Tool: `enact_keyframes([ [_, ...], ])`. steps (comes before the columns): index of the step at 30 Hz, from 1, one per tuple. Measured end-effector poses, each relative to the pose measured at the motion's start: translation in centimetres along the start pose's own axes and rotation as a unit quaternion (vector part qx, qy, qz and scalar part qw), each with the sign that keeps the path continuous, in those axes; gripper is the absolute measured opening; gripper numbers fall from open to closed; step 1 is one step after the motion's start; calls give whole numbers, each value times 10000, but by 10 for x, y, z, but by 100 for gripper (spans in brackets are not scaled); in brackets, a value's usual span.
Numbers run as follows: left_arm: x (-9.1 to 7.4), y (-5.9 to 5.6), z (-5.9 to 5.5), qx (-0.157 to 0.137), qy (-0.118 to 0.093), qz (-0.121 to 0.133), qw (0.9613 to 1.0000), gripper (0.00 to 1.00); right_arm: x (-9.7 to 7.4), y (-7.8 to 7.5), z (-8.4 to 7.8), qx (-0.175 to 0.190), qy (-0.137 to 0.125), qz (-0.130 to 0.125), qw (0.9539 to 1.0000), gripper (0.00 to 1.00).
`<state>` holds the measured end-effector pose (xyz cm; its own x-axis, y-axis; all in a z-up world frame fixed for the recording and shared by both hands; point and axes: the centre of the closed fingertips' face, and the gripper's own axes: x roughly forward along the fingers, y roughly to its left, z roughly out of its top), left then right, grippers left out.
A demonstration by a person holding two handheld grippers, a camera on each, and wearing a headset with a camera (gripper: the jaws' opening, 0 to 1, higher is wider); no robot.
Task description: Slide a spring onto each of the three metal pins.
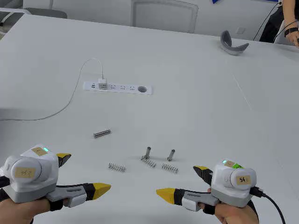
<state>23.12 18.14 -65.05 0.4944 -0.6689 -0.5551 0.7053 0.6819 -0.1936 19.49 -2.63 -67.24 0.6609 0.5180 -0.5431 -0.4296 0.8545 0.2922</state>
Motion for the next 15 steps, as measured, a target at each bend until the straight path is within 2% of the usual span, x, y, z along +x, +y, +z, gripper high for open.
enact_keyframes([
  [15,-6,5,-3,-30,35,57,10000,90,2,5,-5,48,88,91,9999,96],
])
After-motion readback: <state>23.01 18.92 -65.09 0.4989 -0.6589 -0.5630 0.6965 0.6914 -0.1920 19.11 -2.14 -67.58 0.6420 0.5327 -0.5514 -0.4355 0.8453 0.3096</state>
